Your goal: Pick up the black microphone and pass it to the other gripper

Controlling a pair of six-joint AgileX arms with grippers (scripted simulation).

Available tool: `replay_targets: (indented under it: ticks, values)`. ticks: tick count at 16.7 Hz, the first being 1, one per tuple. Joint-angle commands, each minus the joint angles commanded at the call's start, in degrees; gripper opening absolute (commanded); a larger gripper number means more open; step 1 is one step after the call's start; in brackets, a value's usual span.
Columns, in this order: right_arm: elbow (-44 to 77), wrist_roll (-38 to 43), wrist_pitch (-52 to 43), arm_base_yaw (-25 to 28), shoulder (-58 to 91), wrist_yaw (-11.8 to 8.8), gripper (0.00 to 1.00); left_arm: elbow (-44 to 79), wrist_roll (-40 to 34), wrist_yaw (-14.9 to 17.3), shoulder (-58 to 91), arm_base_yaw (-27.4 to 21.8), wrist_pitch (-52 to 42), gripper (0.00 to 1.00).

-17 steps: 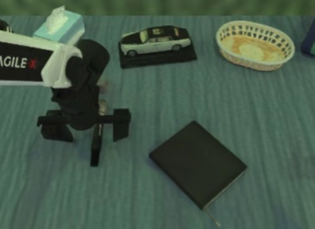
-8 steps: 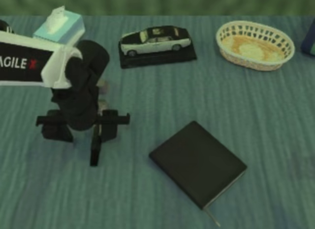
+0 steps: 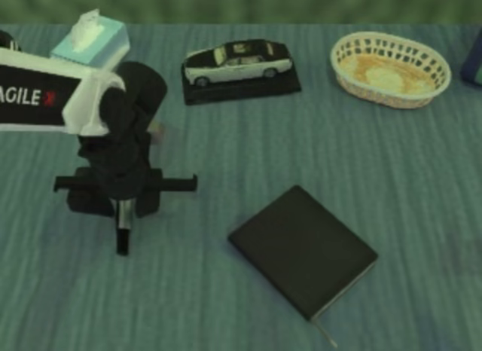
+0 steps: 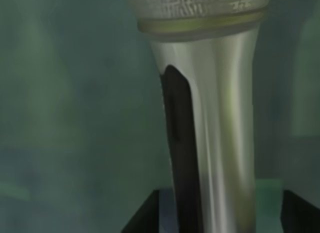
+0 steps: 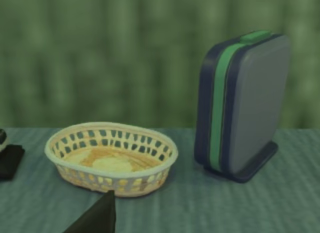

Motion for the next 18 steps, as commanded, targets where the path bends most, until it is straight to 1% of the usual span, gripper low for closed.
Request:
replay_targets:
  ticks: [5,6,9,11,13,15,18]
  values:
    - [0.0,0.0,0.0,0.0,0.0,0.0,1.00,0.0,0.0,0.0,0.0,0.0,0.0,0.00]
    - [0.0,0.0,0.0,0.0,0.0,0.0,1.00,0.6,2.1,-3.1,-3.9,0.3,-3.0,0.00]
    - [0.0,0.0,0.0,0.0,0.0,0.0,1.00,0.2,2.5,-2.4,-4.2,0.3,-1.2,0.00]
    - [0.0,0.0,0.0,0.0,0.0,0.0,1.00,-0.6,3.5,-0.8,-4.9,0.3,3.0,0.00]
    - [0.0,0.0,0.0,0.0,0.0,0.0,1.00,-1.9,4.9,1.4,-6.0,0.5,9.2,0.00]
    - [0.0,0.0,0.0,0.0,0.0,0.0,1.00,-3.8,6.6,4.2,-7.6,0.7,17.1,0.00]
    - [0.0,0.0,0.0,0.0,0.0,0.0,1.00,-7.8,9.7,9.1,-10.4,1.2,31.6,0.00]
